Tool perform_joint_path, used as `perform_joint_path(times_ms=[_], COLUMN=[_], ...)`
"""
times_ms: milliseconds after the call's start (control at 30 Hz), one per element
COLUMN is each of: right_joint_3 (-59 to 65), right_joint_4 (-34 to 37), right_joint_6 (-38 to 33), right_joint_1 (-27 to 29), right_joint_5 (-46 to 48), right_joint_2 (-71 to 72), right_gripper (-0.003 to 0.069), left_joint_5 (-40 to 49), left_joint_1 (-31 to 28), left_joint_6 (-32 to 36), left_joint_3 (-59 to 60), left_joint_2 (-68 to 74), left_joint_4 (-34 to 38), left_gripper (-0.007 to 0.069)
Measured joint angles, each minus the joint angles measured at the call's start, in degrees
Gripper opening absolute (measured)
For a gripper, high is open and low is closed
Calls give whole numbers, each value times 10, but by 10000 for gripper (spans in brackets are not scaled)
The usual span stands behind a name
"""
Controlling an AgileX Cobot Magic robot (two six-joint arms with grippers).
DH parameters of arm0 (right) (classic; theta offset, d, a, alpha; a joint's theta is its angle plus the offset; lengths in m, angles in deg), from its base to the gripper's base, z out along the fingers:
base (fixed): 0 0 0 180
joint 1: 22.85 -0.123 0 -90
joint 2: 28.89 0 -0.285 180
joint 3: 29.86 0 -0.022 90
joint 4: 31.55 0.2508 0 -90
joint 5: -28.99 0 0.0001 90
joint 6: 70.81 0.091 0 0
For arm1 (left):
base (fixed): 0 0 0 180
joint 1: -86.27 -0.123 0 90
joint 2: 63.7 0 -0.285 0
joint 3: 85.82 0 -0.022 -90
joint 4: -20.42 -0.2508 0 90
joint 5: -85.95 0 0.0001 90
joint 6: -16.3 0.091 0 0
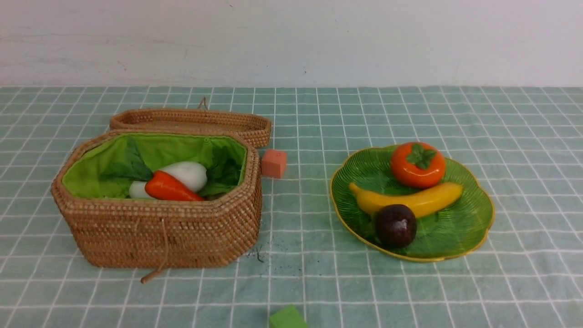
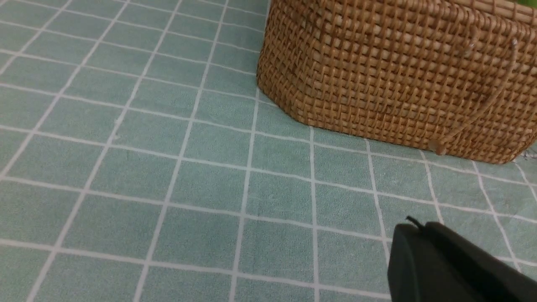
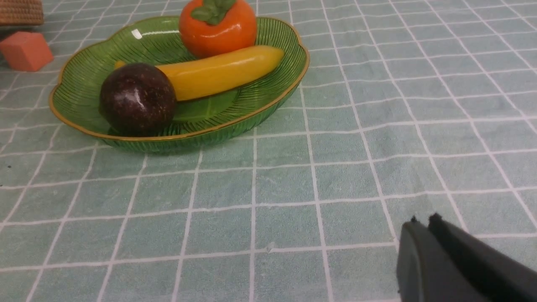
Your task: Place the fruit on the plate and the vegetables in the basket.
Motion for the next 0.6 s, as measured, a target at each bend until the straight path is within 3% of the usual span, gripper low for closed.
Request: perform_joint_path(times_ms=[600], right_joint_3=[0], right_joint_4=[0], right_joint_6=[0], right_joint_1=[0], right_joint_5=[0], right_joint_2=[0], right_gripper=[34], left_joint_5=[1], left_joint_1=[0], left_joint_6=[0], left_joint_3=[0], left_joint_2=[0], left_joint_4=[1], left_gripper=[-13])
